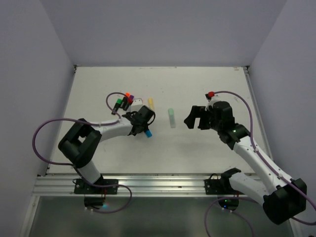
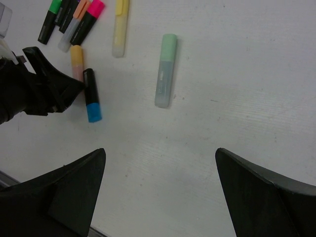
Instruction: Open the pen caps
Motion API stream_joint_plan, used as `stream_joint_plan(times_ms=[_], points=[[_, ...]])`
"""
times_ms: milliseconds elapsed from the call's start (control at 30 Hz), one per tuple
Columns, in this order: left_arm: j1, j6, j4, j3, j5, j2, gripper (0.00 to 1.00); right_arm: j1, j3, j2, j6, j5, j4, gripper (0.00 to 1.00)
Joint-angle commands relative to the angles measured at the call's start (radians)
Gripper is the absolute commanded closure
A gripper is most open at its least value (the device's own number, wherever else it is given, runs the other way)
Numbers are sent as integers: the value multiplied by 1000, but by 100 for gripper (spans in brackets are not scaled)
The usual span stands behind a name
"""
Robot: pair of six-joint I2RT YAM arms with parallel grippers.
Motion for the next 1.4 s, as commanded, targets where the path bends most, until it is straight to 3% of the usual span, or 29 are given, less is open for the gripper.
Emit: stream_joint_plan(times_ms=[0, 333, 767, 1067, 1233, 1367], points=[[-1, -32, -29, 29, -78, 7, 45, 3, -12, -26, 0, 6, 44, 1], [0, -26, -20, -22, -66, 13, 55, 3, -20, -15, 9, -3, 57, 1], [34, 36, 31, -53, -25, 27, 55, 3, -26, -34, 9, -14, 58, 1], [48, 197, 106, -90, 67, -71, 100, 3, 0, -43, -6, -44, 44, 1], [37, 361, 179, -122, 156, -252, 100, 3, 54, -44, 11, -109, 34, 1], [11, 562, 301, -178, 316, -445, 100, 3, 111, -18, 78, -186, 61, 1]])
